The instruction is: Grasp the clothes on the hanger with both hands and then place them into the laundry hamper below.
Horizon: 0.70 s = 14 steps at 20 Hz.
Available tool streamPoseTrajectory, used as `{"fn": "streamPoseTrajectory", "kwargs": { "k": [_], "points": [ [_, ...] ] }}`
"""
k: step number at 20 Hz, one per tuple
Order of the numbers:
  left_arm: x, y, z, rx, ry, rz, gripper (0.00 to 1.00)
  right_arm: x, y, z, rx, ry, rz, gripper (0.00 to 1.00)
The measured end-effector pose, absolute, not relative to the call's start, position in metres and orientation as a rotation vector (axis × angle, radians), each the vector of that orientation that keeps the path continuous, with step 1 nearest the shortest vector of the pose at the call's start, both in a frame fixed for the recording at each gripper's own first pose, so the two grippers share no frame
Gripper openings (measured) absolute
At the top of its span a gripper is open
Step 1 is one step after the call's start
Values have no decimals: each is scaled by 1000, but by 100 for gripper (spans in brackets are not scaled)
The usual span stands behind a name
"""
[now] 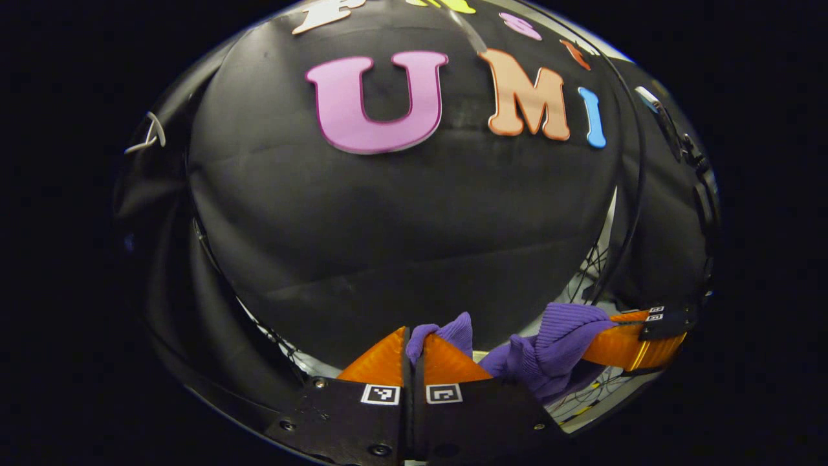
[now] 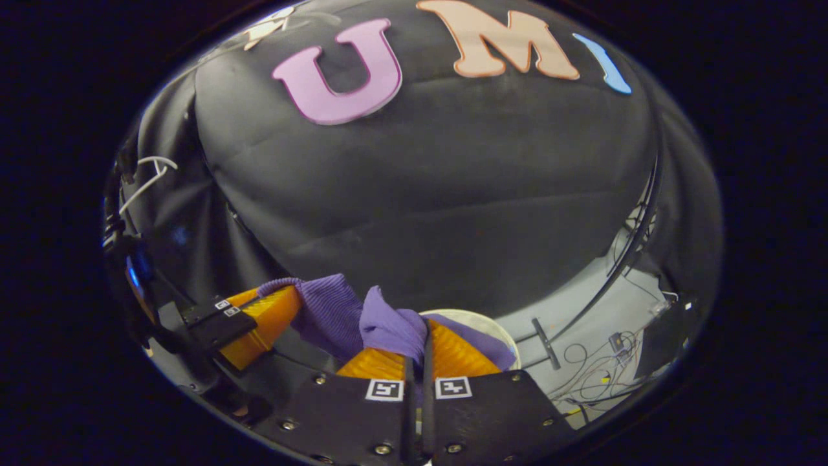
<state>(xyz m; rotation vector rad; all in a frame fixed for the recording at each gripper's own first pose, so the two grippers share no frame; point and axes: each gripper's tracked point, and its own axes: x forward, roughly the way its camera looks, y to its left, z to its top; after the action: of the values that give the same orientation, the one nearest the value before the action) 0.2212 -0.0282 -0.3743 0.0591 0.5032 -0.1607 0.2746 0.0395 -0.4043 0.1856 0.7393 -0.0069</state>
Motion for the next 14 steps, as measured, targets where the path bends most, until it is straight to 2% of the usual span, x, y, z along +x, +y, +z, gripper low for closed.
{"fn": "streamPoseTrajectory", "kwargs": {
  "k": [8, 14],
  "points": [
    [217, -26, -479, 84, 642, -149, 1, 275, 28, -511, 151, 869, -64, 4],
    [221, -15, -542, 1, 686, -75, 5, 290, 3, -572, 99, 839, -89, 5]
  ]
}}
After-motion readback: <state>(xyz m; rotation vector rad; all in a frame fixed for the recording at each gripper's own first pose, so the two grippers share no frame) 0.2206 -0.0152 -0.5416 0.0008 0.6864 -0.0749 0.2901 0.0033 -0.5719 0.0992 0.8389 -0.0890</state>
